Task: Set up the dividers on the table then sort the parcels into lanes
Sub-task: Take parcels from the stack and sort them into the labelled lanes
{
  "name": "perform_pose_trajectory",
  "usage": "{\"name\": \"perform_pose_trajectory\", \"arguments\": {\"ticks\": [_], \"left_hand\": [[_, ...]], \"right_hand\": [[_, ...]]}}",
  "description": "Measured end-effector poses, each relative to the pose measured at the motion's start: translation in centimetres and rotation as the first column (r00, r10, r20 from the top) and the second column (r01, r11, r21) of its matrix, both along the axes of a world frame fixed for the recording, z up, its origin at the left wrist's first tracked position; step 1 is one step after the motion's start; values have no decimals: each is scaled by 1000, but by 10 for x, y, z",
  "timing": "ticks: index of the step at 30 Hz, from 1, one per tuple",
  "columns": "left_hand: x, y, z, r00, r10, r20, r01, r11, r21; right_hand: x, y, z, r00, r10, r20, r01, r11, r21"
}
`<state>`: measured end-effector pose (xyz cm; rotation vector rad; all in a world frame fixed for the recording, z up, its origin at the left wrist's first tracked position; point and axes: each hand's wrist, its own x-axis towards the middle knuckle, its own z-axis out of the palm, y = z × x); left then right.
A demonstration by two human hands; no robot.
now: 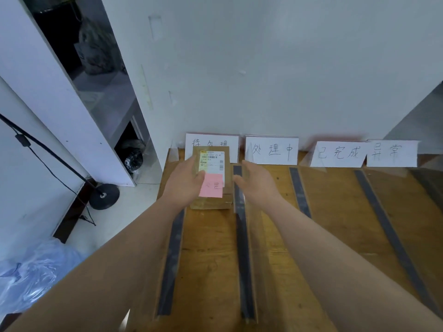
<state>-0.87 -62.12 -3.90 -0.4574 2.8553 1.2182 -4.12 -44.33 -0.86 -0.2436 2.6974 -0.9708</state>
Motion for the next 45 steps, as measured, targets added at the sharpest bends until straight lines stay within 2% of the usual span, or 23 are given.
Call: {"name": "perform_pose_trajectory", "arguments": {"ticks": [4, 9, 13, 17, 21, 26, 31, 36, 40, 45], "left_hand": [[19, 33, 54, 993, -100, -69, 83, 971, -225], [51, 113, 113, 960, -234, -156, 171, 926, -337], [72, 198, 134, 921, -337, -196, 264, 909, -321], [96, 298, 145, 867, -432, -249, 352, 884, -308], [121, 406, 153, 797, -518, -311, 433, 849, -305], [141, 540, 149, 731, -603, -320, 527, 796, -297], [150, 646, 147, 647, -701, -300, 645, 713, -275], [141, 737, 159, 586, -753, -299, 705, 656, -271], [116, 806, 160, 569, -784, -249, 766, 615, -187], [83, 878, 155, 572, -805, -157, 803, 589, -93]], "right_hand": [[21, 47, 38, 992, 41, -119, -31, 996, 85], [61, 129, 78, 975, -39, -221, 63, 993, 102], [104, 216, 105, 948, -110, -300, 161, 975, 153], [148, 315, 116, 898, -210, -386, 281, 950, 134], [193, 425, 123, 863, -310, -400, 388, 912, 132], [240, 556, 131, 820, -387, -423, 496, 848, 187], [274, 660, 132, 732, -549, -403, 639, 759, 127], [279, 750, 139, 612, -708, -353, 766, 642, 40], [259, 823, 136, 523, -791, -316, 835, 550, 7], [226, 889, 129, 468, -853, -231, 864, 496, -82]]}}
